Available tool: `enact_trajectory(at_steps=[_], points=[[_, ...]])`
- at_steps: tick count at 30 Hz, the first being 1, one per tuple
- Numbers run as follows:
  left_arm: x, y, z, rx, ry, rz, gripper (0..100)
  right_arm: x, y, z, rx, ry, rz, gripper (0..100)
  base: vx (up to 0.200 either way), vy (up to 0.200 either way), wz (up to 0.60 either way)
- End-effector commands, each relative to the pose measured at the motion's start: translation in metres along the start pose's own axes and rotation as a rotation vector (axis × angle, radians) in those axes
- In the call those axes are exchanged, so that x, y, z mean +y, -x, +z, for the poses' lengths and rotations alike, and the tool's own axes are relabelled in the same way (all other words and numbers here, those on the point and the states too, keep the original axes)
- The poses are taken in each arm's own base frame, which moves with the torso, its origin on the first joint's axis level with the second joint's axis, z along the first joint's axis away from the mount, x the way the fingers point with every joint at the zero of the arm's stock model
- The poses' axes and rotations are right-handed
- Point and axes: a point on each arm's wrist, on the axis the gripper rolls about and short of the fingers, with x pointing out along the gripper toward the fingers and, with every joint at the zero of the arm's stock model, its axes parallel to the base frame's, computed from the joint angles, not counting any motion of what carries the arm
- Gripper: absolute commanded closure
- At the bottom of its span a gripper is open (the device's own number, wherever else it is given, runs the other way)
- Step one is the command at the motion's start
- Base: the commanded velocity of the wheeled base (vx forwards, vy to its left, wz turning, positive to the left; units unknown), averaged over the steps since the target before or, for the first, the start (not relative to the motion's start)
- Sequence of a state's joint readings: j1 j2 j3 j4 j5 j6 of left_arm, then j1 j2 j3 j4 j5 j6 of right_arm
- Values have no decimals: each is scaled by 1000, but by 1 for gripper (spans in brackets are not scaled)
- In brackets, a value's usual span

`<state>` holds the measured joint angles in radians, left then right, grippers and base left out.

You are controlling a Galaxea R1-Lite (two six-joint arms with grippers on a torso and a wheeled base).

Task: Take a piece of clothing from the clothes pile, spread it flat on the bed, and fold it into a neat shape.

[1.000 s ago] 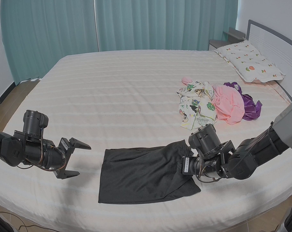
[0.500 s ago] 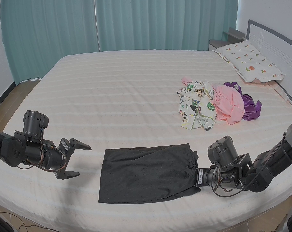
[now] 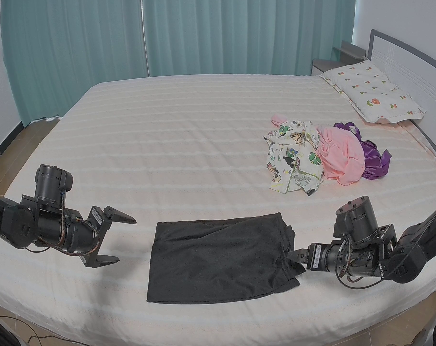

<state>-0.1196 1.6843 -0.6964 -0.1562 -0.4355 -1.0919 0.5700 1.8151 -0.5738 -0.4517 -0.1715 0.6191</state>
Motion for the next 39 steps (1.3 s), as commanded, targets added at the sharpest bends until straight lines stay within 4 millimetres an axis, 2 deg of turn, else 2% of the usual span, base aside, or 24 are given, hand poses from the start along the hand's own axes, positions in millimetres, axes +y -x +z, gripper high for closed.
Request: enact_trajectory(at_steps=[1, 5, 10, 14, 27, 33, 35, 39], points=[[0, 0, 0, 0, 0, 0, 0, 8, 9, 14, -57, -19, 49, 0, 0, 0, 0], [0, 0, 0, 0, 2, 0, 0, 21, 5, 18, -67, -5, 80, 0, 0, 0, 0], [0, -1, 0, 1, 3, 2, 0, 32, -26, -3, 23, 47, 47, 0, 0, 0, 0], [0, -1, 0, 1, 3, 2, 0, 28, -33, -15, 72, 79, 14, 0, 0, 0, 0], [1, -2, 0, 3, 5, 6, 0, -10, -6, -25, 108, 58, -63, 0, 0, 0, 0], [1, -2, 0, 4, 5, 6, 0, -25, 4, -38, 147, 60, -86, 0, 0, 0, 0], [1, -2, 0, 4, 5, 6, 0, -24, 9, -35, 127, 51, -74, 0, 0, 0, 0], [1, -2, 0, 4, 5, 6, 0, -21, 26, -10, 21, -2, -4, 0, 0, 0, 0]])
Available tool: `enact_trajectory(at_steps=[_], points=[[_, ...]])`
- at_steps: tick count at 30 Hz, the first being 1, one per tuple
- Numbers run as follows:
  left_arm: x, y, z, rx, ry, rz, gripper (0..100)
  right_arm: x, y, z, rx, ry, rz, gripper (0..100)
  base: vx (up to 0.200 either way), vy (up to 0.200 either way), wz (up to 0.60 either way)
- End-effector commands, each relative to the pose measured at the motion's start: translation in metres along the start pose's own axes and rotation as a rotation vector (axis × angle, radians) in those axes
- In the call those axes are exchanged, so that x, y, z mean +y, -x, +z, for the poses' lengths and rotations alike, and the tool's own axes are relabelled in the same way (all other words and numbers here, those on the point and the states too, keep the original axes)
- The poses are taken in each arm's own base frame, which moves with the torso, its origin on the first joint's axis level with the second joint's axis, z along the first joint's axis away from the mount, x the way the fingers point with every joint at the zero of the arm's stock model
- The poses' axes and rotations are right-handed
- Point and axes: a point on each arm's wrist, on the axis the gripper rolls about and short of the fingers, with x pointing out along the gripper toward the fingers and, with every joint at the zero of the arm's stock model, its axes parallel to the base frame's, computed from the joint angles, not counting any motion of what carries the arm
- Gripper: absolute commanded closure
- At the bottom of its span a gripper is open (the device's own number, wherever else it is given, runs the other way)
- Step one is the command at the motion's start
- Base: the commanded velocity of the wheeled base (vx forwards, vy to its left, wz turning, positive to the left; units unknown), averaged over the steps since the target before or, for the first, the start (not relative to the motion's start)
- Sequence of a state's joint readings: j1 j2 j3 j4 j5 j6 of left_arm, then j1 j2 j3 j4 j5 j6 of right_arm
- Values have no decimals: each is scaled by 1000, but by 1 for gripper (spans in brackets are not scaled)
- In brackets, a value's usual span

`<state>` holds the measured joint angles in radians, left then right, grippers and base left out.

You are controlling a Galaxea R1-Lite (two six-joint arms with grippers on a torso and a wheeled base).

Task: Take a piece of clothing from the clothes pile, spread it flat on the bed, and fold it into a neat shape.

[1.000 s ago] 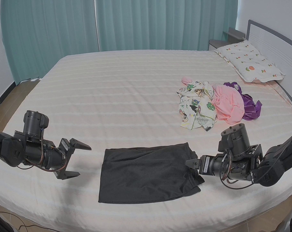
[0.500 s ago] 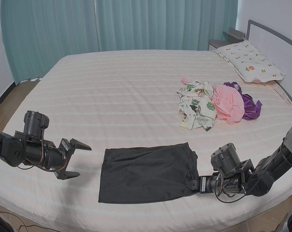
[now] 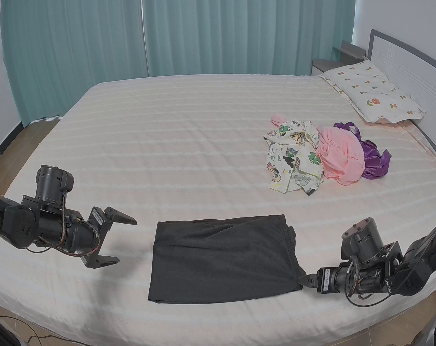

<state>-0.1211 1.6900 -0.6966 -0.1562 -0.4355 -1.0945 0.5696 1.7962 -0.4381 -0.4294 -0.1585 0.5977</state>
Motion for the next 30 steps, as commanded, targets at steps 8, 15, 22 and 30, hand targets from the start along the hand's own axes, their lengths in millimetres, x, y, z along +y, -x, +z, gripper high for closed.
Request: enact_trajectory(at_steps=[8, 15, 22, 30], points=[[0, -1, 0, 1, 3, 1, 0, 6, 2, 73, -124, -173, 210, 0, 0, 0, 0], [0, 0, -1, 4, 4, 2, 0, 23, -68, 99, -126, -267, 230, 0, 0, 0, 0], [2, -1, -2, 8, 6, 8, 0, 35, -124, 116, -178, -272, 262, 0, 0, 0, 0], [3, -3, -2, 17, 9, 12, 0, 42, -141, 125, -200, -272, 281, 100, 0, 0, 0]])
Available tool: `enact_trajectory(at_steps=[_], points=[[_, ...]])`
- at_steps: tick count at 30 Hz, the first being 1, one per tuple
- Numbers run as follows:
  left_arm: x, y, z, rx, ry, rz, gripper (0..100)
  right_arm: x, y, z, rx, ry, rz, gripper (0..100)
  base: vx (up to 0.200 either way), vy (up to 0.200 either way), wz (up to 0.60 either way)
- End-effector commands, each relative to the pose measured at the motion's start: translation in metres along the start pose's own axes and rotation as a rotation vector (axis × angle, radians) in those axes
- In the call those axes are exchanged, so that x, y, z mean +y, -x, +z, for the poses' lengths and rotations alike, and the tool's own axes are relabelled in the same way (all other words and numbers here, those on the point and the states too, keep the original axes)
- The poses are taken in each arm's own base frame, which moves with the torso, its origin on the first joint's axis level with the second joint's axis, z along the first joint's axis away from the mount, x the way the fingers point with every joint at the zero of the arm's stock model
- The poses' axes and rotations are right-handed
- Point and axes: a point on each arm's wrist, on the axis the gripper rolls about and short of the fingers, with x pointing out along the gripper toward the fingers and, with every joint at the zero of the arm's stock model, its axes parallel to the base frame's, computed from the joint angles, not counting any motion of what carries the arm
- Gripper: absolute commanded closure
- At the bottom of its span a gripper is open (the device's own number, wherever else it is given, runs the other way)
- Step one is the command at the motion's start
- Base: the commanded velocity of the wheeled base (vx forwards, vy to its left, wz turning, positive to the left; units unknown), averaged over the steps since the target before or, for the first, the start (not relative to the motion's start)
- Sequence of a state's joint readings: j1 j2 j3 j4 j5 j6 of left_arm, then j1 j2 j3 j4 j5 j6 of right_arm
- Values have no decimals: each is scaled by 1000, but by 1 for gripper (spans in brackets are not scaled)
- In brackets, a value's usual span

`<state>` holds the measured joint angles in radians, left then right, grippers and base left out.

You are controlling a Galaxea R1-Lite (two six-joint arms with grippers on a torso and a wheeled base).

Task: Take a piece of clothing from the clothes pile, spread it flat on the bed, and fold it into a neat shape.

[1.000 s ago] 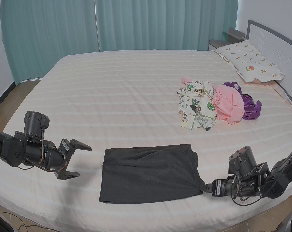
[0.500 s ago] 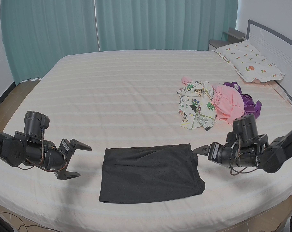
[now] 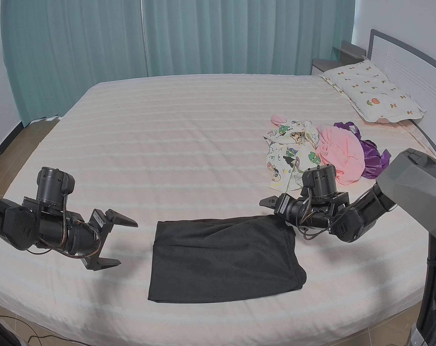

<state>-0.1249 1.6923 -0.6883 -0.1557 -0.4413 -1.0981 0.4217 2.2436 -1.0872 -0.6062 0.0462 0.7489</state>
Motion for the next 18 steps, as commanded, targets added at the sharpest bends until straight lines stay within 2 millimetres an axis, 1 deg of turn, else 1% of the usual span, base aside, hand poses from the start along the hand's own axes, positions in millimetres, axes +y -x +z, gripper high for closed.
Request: enact_trajectory(at_steps=[1, 7, 14, 18], points=[[1, -2, 0, 5, 4, 7, 0, -11, -24, -9, 20, -5, -24, 100, 0, 0, 0], [1, -2, 0, 5, 4, 7, 0, -10, -18, 3, -17, -67, -20, 100, 0, 0, 0], [1, -2, 0, 5, 4, 7, 0, -22, -15, 17, -58, -113, -39, 100, 0, 0, 0], [2, -2, 0, 6, 4, 8, 0, -23, -14, 20, -73, -140, -33, 100, 0, 0, 0]])
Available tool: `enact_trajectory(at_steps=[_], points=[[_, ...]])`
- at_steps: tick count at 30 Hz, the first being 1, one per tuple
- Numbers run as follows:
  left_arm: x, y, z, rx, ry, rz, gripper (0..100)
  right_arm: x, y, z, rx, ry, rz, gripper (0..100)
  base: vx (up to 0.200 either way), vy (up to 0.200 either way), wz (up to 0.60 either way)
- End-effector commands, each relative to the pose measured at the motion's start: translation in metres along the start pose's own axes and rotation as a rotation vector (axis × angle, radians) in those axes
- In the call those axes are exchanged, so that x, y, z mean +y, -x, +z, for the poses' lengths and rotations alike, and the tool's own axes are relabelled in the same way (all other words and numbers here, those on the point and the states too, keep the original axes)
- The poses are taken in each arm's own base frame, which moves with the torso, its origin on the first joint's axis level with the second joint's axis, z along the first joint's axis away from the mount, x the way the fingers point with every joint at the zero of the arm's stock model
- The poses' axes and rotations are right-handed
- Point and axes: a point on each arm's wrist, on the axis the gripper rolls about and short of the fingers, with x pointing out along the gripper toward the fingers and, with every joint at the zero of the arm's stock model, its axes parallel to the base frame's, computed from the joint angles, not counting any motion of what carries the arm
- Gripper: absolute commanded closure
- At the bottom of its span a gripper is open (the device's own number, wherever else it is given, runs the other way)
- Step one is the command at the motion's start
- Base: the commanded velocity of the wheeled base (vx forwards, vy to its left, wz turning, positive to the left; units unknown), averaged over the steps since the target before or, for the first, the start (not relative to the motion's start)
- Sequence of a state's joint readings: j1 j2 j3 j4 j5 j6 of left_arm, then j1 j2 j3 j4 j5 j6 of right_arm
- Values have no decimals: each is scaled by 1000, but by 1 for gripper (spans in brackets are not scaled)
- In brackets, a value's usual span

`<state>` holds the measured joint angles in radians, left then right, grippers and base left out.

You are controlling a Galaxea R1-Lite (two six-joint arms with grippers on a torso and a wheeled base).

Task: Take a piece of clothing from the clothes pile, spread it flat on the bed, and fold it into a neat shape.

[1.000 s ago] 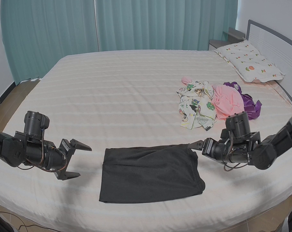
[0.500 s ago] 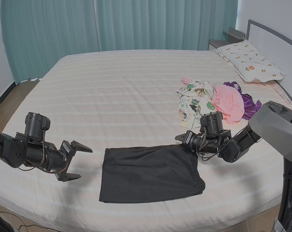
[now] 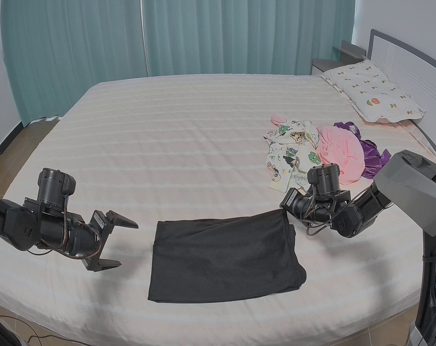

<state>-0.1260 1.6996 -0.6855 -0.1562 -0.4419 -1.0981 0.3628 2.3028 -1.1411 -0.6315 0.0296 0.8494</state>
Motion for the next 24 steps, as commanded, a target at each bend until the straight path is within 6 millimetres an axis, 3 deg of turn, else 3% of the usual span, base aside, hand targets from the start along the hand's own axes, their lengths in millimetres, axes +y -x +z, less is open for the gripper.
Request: enact_trajectory(at_steps=[1, 15, 20, 21, 24], points=[[0, 0, 0, 0, 1, 1, 0, -2, 1, 3, -10, -11, -1, 100, 0, 0, 0], [0, -1, 0, 1, 2, 2, 0, -15, 1, 16, -34, -43, -27, 100, 0, 0, 0], [0, -1, 0, 1, 2, 2, 0, -13, 10, 13, -18, -40, -21, 100, 0, 0, 0], [0, -1, 0, 1, 2, 2, 0, -12, 10, 12, -15, -37, -20, 0, 0, 0, 0], [1, -1, 1, 0, 3, 2, 0, -11, 15, 6, 0, -23, -26, 0, 0, 0, 0]])
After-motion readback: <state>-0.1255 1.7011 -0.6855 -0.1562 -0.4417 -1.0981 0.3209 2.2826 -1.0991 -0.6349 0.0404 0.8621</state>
